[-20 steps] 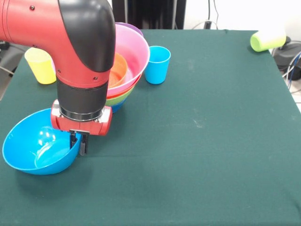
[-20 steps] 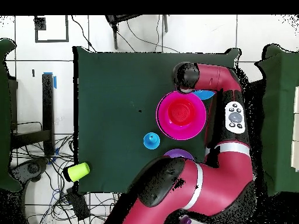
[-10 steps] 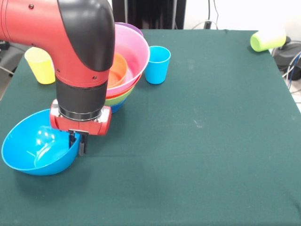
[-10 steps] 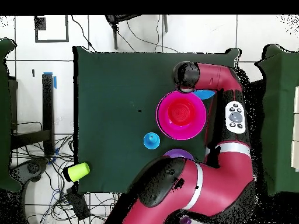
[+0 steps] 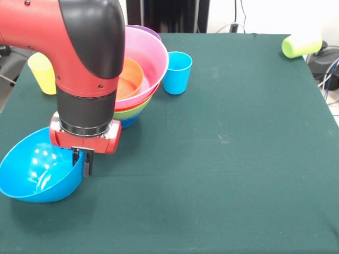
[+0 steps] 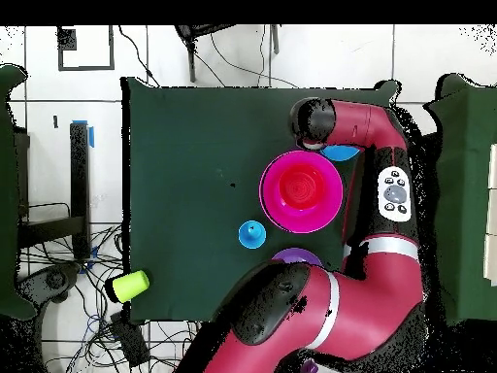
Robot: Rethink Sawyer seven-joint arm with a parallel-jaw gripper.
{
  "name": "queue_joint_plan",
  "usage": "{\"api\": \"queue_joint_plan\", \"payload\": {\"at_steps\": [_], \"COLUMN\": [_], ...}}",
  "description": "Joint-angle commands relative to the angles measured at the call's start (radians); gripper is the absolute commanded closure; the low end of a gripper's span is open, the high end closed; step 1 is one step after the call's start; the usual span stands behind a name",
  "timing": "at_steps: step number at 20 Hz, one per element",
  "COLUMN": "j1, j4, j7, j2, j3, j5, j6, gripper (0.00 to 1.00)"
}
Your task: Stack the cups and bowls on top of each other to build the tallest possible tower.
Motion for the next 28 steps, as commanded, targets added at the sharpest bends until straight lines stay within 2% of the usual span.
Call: {"api": "queue_joint_plan", "payload": {"at_steps": [1, 11, 20, 28], "j1": [-0.01, 0.004, 0.008, 0.012], "j4": [-0.029, -0.022, 0.082, 0.136], "j7": [-0.258, -0.25, -0.255, -0.248], "j2": [-0.038, -0.078, -0.178, -0.233], "j3": [0.1, 0.097, 0.095, 0.093], "j5": [-0.01, -0.007, 0.006, 0.011], "j6": [0.11, 0.178, 0.182, 0.194], "gripper": [1.0, 1.0, 1.0, 1.0]}}
